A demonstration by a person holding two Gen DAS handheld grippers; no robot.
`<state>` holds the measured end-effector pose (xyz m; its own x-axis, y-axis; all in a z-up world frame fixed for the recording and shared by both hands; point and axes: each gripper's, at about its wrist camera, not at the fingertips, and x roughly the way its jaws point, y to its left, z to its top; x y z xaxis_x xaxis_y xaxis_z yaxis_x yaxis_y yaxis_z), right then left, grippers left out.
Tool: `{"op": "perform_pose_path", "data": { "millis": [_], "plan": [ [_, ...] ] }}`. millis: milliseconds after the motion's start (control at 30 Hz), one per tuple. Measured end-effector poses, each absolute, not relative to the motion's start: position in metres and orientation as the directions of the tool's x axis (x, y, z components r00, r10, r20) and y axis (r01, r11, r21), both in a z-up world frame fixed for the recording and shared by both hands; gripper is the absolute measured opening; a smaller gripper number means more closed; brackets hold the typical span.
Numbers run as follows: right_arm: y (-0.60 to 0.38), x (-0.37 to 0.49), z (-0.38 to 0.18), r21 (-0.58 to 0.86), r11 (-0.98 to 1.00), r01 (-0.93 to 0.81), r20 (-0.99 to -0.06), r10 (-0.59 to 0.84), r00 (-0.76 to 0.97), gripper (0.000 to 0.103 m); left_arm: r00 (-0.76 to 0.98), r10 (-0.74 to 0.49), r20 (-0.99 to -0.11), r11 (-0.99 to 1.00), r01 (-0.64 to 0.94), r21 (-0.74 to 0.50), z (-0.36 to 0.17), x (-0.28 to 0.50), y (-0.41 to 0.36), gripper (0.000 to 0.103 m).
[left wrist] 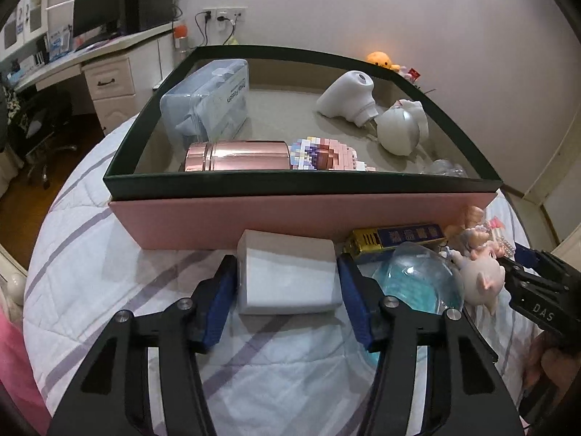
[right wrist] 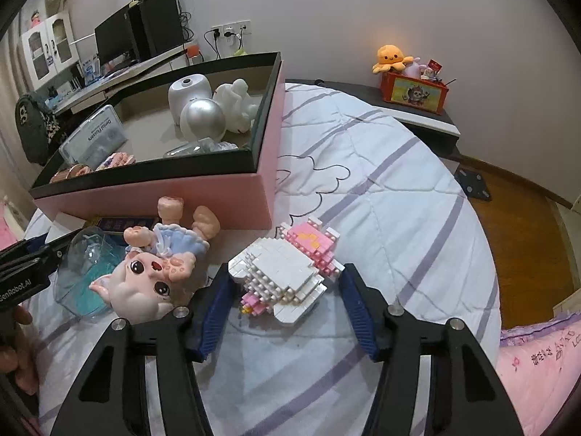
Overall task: Organize rigid objects
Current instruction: 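Grasp the white charger block with left tool while right tool grasps the white-pink block figure, then place the charger block in the tray with left tool while right tool places the block figure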
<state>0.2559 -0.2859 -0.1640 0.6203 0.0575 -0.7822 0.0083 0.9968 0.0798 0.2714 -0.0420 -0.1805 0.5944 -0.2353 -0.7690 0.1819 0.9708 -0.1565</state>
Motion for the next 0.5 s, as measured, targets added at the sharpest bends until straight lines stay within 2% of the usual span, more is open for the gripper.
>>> {"op": "perform_pose_path", "data": {
  "millis": [500],
  "plan": [
    [-0.296,0.229,-0.143,0.133,0.991,0.018,-0.749,0.088,0.657,0.06,0.596,-0.239,-0.767,0.97,0.174,-0.167,-0.171,0.242,-0.025,0.056]
  ]
}}
